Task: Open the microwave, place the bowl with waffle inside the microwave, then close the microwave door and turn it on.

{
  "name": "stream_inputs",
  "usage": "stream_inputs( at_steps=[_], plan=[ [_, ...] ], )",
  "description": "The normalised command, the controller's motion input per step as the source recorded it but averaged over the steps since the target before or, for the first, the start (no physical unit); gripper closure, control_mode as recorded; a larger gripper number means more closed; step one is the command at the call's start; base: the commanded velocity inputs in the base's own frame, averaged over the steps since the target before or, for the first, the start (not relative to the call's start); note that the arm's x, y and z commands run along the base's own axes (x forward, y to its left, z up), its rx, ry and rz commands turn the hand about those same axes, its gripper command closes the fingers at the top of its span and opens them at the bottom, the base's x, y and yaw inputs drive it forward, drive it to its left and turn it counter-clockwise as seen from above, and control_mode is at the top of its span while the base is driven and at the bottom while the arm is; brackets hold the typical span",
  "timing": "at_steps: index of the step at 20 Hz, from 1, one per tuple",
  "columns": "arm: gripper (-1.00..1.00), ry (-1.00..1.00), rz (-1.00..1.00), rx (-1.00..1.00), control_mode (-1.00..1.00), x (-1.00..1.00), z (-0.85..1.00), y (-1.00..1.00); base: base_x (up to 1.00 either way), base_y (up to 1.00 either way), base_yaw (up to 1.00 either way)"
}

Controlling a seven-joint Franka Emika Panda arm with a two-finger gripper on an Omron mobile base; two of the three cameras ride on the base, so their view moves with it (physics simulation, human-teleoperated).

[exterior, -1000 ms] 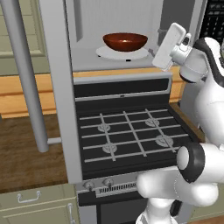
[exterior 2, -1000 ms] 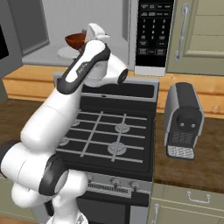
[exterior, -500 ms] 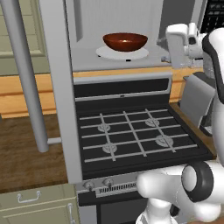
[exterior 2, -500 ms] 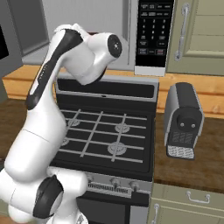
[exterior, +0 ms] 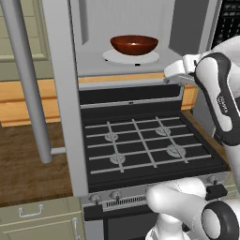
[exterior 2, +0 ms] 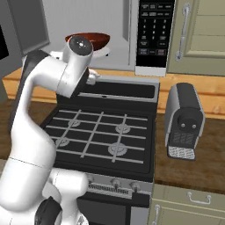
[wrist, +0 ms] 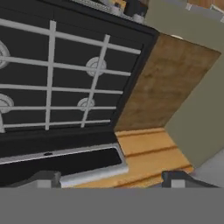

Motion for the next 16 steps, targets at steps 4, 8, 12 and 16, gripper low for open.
stream_inputs(
  at_steps=[4,8,12,16],
  plan=[
    [1.00,-0.07,-0.19,-0.51,-1.00,-0.22,-0.54,0.01,0.00,0.00,0.00],
    [1.00,-0.06,-0.22,-0.52,-1.00,-0.18,-0.55,0.08,0.00,0.00,0.00],
    [1.00,-0.05,-0.20,-0.58,-1.00,-0.09,-0.49,0.15,0.00,0.00,0.00],
    [1.00,-0.11,-0.12,-0.54,-1.00,0.00,-0.40,0.05,0.00,0.00,0.00]
  ],
)
